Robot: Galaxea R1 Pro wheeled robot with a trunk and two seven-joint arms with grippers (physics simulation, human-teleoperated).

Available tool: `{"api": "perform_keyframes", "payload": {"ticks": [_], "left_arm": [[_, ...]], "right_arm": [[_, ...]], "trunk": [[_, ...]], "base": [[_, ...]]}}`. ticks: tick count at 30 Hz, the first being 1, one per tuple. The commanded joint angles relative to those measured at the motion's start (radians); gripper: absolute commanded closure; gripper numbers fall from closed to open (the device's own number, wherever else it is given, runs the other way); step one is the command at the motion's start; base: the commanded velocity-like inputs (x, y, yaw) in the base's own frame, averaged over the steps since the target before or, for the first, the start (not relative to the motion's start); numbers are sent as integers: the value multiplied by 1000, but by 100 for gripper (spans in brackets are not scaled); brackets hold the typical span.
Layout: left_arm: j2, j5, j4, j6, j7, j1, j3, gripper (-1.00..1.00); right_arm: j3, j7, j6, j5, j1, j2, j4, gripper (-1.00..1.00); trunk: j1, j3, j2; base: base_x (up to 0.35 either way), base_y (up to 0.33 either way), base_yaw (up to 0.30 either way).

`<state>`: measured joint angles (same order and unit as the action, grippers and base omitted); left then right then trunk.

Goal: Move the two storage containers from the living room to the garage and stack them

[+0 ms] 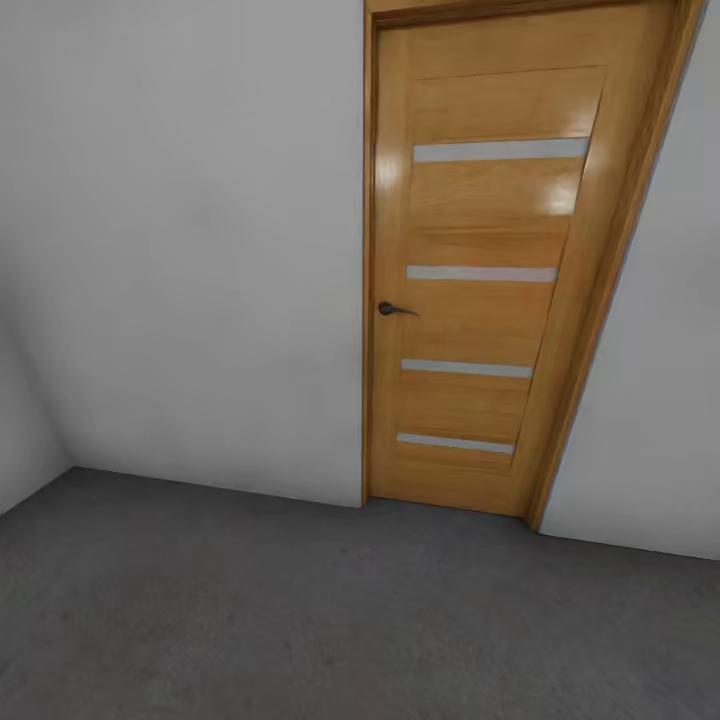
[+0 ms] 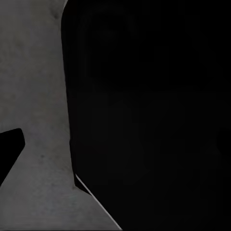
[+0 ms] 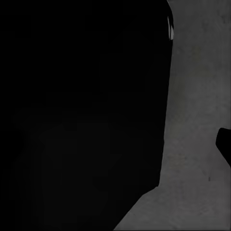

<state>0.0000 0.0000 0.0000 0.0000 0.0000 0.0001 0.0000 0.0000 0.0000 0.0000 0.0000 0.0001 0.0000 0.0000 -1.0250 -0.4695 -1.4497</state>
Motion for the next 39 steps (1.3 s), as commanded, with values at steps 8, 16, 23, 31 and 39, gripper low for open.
{"api": "perform_keyframes", "payload": {"ticks": [8, 16, 23, 31, 39], "left_arm": [[10, 2, -30, -23, 2, -2, -3, -100], [11, 2, -34, -28, 2, -2, -3, -100], [11, 2, -34, -28, 2, -2, -3, -100], [11, 2, -34, -28, 2, -2, -3, -100], [9, 8, -34, -28, 2, -2, 0, -100]], "right_arm": [[45, 7, -26, -11, 4, 11, -1, -100], [90, 6, -31, -17, 5, 10, 0, -100], [130, 6, -52, -18, 5, 10, 0, -100], [175, 6, -55, -18, 5, 8, 0, -100], [524, 6, -55, -18, 5, 9, 0, -100]], "trunk": [[0, 0, 0], [0, 0, 0], [0, 0, 0], [0, 0, 0], [0, 0, 0]], "base": [[0, 0, 0], [0, 0, 0], [0, 0, -62], [0, 0, -221], [0, 0, -241]]}}
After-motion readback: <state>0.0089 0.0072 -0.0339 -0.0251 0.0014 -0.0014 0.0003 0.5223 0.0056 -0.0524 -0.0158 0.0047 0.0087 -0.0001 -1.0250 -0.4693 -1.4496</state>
